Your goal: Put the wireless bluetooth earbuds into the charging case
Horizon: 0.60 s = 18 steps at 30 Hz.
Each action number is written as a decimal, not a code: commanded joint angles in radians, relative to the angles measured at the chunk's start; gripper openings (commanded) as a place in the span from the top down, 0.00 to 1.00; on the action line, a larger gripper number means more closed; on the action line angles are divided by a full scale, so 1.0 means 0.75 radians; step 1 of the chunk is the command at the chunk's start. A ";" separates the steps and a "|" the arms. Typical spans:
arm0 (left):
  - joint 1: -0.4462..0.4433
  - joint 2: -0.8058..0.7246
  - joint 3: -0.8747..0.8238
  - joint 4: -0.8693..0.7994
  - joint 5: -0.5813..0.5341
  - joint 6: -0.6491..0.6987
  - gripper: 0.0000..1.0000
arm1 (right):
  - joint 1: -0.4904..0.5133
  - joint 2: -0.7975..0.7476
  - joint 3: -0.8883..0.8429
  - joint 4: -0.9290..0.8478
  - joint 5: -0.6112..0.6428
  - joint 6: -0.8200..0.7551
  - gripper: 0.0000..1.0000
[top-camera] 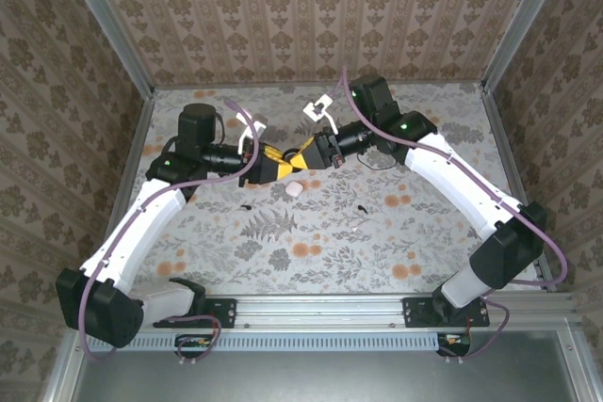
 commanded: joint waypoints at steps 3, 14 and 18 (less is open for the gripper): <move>0.114 -0.082 -0.004 0.137 -0.142 -0.114 0.39 | 0.009 -0.094 -0.199 0.422 0.204 0.319 0.84; 0.140 -0.159 -0.268 0.828 -0.313 -0.680 0.40 | 0.007 -0.252 -0.500 1.212 0.580 0.881 0.85; 0.041 -0.125 -0.295 0.980 -0.365 -0.780 0.41 | 0.007 -0.256 -0.509 1.310 0.587 0.955 0.86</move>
